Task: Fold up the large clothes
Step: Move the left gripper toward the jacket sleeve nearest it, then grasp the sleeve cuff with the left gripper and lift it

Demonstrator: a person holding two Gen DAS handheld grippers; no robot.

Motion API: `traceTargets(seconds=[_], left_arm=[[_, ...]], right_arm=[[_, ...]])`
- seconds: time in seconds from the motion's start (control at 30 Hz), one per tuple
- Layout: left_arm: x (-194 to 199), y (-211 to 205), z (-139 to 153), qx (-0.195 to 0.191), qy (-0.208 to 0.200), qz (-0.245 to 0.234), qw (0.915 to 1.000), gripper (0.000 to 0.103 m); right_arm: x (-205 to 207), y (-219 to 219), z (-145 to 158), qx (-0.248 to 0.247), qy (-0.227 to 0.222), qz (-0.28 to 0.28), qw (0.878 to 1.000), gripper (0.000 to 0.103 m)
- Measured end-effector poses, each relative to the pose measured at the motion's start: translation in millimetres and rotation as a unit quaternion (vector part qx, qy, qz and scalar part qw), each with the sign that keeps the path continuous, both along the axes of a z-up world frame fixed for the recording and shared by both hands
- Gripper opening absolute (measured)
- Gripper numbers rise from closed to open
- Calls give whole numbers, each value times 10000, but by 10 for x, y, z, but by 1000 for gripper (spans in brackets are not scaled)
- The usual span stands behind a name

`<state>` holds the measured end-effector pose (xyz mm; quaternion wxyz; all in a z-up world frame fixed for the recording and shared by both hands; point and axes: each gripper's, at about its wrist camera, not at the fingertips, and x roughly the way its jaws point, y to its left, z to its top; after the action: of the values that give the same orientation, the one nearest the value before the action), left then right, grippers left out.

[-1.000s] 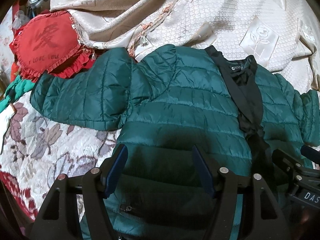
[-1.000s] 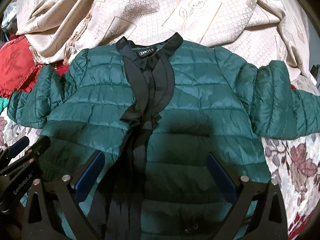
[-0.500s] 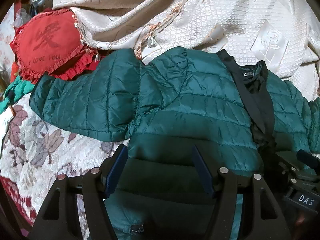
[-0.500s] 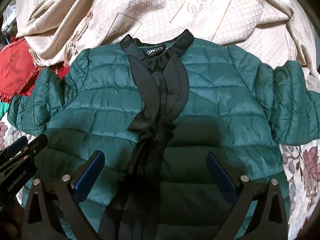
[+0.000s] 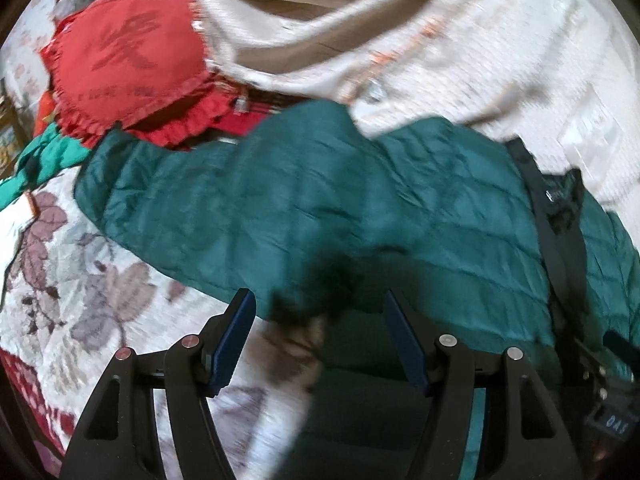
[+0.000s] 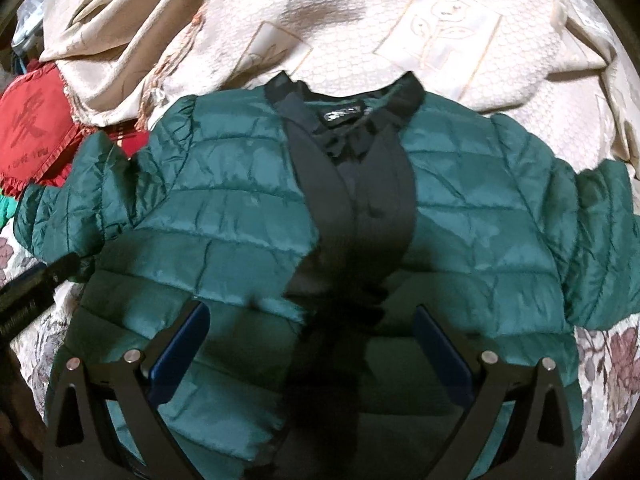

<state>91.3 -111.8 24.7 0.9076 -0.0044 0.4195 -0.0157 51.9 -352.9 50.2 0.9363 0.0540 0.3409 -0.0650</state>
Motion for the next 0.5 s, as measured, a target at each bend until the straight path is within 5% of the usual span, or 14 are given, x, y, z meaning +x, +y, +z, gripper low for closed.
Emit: traceTargets(seconds=[0.2,0.5], left_arm=[[157,503,166,-64,-264,393,9989,49],[637,1431,191,419,-426,1487,9871,49]], right_arm=[[59,118,-43,2,84,115,9999,103],[84,130,-78,80,178,100,9998,103]])
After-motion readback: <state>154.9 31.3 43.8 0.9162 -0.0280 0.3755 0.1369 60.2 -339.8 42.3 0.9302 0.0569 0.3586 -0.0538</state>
